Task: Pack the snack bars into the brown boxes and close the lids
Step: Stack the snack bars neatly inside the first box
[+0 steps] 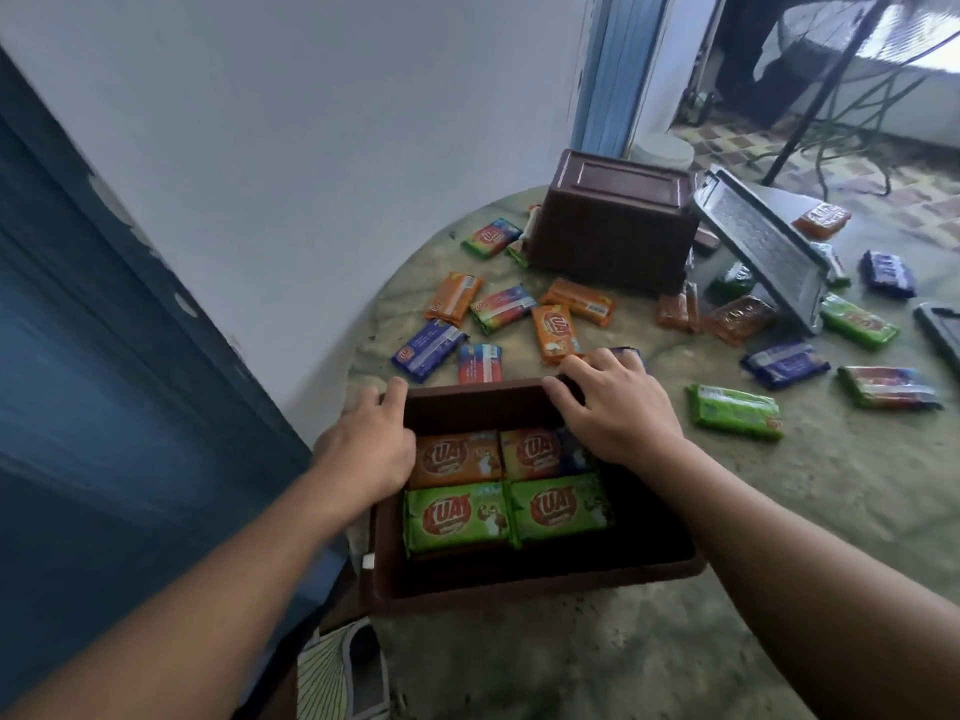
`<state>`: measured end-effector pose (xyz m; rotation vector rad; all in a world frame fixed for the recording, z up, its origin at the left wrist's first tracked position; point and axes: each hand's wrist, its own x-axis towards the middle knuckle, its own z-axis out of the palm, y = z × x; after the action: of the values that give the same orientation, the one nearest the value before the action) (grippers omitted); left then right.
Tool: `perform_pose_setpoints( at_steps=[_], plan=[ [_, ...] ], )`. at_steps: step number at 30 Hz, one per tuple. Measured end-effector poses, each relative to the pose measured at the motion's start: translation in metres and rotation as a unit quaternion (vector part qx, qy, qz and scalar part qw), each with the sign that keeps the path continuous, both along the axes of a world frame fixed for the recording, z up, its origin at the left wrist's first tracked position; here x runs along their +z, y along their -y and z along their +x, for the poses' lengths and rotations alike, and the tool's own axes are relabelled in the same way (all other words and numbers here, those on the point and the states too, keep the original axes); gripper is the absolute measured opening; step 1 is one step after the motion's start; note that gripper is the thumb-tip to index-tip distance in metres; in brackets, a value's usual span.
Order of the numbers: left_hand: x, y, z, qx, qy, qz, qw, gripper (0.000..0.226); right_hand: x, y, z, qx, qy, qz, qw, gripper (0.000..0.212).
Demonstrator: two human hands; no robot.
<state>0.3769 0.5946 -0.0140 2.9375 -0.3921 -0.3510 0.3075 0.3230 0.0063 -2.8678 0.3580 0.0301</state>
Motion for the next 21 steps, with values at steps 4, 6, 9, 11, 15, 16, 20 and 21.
perform_pose_setpoints(
  at_steps=[4,6,9,11,15,16,20,21],
  plan=[
    [0.011,-0.004,0.038,-0.06,-0.085,-0.033,0.994,0.05,0.018,-0.022,0.015,-0.058,-0.041,-0.013,0.997,0.067],
    [0.01,0.007,0.061,-0.062,-0.094,-0.081,0.99,0.054,0.026,-0.036,0.03,-0.062,-0.055,-0.004,0.997,0.073],
    [0.009,0.021,0.084,-0.028,-0.08,-0.142,0.986,0.05,0.028,-0.053,0.053,-0.063,-0.072,0.049,0.994,0.059],
    [0.005,0.029,0.094,-0.001,-0.075,-0.155,0.985,0.043,0.025,-0.056,0.07,-0.06,-0.107,0.067,0.99,0.05],
    [0.0,0.037,0.109,0.015,-0.054,-0.11,0.992,0.022,0.019,-0.057,0.102,-0.039,-0.155,0.05,0.986,0.042],
    [-0.003,0.038,0.113,0.014,-0.052,-0.094,0.994,0.021,0.018,-0.056,0.11,-0.036,-0.162,0.053,0.985,0.044],
    [-0.01,0.047,0.127,-0.013,-0.043,-0.03,0.999,0.03,0.01,-0.057,0.132,-0.042,-0.185,0.058,0.98,0.058],
    [-0.011,0.049,0.13,-0.014,-0.043,-0.022,0.999,0.037,0.006,-0.058,0.136,-0.045,-0.196,0.054,0.978,0.063]
  ],
)
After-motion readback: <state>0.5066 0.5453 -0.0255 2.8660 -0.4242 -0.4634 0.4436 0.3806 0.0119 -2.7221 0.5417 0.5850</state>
